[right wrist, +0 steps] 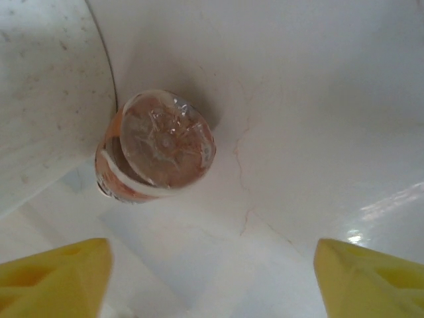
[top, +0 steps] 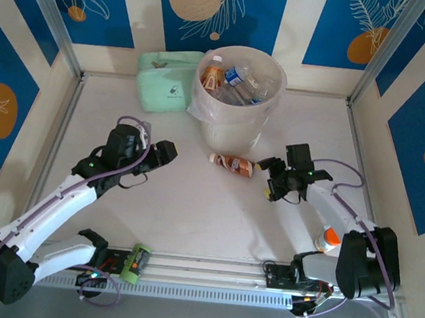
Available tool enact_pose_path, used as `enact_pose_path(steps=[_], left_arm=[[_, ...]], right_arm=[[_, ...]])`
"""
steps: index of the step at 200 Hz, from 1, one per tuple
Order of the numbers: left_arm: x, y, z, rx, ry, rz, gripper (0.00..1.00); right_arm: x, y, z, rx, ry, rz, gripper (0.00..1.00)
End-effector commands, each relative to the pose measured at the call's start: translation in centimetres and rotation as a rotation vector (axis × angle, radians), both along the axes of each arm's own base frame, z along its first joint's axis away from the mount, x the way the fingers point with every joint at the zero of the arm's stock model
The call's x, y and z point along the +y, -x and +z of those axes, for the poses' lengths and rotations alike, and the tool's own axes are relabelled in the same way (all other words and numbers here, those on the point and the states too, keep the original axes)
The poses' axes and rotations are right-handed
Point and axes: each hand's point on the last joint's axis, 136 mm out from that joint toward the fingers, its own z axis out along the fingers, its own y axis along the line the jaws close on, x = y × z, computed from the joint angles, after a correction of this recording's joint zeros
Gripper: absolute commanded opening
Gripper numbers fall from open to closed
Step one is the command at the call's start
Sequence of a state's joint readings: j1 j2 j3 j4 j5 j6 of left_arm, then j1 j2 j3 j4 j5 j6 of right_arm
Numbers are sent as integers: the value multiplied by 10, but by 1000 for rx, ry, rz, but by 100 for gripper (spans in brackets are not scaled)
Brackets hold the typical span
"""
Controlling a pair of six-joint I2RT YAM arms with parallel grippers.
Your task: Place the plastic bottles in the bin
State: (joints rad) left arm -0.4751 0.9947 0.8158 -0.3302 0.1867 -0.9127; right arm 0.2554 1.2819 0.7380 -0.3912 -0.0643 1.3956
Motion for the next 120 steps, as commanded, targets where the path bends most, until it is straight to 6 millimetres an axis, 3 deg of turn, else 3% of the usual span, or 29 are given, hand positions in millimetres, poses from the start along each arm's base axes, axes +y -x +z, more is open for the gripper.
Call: enact_pose_path(steps=[1, 65, 120], left_arm=[[-5, -5, 30, -71, 93, 2, 68], [-11, -7, 25, -51, 107, -16, 68], [-11, -6, 30, -61, 104, -28, 68]], right_arm=[[15, -18, 14, -51, -37, -31, 91], [27, -25, -11, 75, -28, -181, 86], [35, -51, -23, 91, -27, -238, 86]])
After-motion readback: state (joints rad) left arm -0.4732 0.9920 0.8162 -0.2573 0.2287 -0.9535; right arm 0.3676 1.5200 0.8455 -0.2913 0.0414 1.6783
